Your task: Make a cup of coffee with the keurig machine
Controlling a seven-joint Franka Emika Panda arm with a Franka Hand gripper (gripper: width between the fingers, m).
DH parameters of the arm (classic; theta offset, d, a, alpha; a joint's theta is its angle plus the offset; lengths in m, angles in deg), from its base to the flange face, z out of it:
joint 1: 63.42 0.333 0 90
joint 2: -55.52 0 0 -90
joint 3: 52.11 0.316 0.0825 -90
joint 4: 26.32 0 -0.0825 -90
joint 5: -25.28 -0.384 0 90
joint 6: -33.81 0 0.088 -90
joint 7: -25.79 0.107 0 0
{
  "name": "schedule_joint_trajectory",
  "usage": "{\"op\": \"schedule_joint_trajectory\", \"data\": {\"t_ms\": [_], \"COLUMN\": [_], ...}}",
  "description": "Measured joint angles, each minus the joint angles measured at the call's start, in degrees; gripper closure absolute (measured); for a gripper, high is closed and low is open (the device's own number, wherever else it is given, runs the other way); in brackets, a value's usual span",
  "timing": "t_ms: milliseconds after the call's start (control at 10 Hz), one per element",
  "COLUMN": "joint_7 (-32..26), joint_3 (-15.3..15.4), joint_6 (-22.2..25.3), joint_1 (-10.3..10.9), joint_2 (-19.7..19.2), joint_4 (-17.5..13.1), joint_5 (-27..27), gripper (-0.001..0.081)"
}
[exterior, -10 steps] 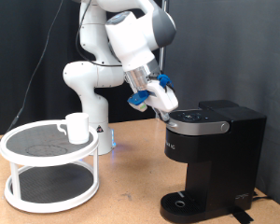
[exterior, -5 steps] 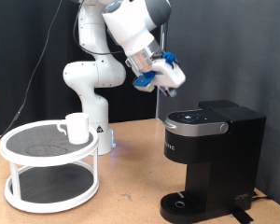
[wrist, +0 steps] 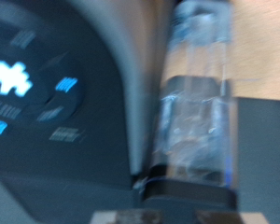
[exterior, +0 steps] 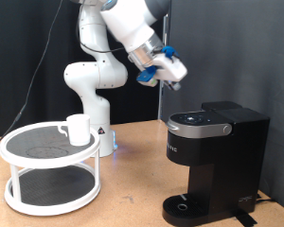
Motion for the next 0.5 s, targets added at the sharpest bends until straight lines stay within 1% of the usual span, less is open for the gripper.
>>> {"op": "schedule_joint_trajectory", "data": {"t_ms": [300, 400, 500], "joint_7": [-0.3, -1.9, -3.3], "joint_3": [-2.9, -4.4, -5.4], "joint_6": [3.5, 5.5, 7.2], "joint_1": [-3.4, -4.3, -4.6], "joint_2": [1.8, 2.2, 2.6], "joint_4": [1.7, 1.8, 1.8], "joint_5": [4.6, 5.6, 5.7], "gripper": [0.0806, 0.0806, 0.0806]}}
